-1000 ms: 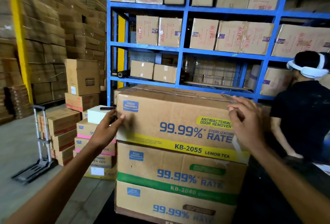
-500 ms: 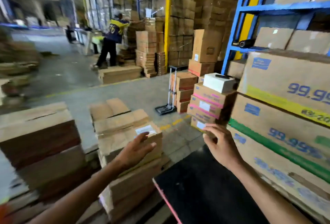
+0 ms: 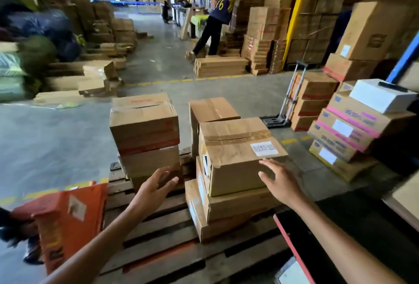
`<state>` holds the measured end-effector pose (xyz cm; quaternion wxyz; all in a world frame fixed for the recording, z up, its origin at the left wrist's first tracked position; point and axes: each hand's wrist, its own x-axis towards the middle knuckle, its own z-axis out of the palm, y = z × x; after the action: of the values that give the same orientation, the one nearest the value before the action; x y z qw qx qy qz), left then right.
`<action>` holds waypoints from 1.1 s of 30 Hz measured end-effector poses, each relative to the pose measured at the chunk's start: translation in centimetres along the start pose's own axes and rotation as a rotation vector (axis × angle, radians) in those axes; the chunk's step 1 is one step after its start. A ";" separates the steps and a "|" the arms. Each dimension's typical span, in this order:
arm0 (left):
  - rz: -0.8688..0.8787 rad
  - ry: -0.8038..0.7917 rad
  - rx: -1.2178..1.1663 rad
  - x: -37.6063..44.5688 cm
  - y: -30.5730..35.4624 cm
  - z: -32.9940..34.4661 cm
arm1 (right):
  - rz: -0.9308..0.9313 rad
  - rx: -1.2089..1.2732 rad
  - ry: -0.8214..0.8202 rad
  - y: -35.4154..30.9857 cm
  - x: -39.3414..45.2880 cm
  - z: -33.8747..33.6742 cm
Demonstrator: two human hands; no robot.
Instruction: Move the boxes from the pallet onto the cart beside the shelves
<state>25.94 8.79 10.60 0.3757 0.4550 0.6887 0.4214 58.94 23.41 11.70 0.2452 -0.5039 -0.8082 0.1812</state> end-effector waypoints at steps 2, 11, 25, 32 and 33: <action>-0.019 -0.002 -0.026 1.7 -0.8 0.2 | 0.065 0.006 -0.010 0.8 0.8 0.9; -0.091 -0.021 -0.037 11.2 0.0 7.4 | 0.233 0.066 -0.037 8.4 7.1 1.0; -0.494 0.166 -0.268 24.2 -1.7 19.7 | 0.573 0.424 -0.287 24.2 20.9 5.4; -0.499 0.177 -0.411 23.7 -2.4 19.8 | 0.584 0.617 -0.262 26.4 20.1 7.0; -0.503 0.164 -0.430 23.6 -2.5 19.6 | 0.592 0.628 -0.265 26.4 20.0 7.1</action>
<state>35.66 35.18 -1.94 0.4986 0.1458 0.7026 0.4864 66.59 52.37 -4.06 0.2184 -0.5870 -0.5593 0.5431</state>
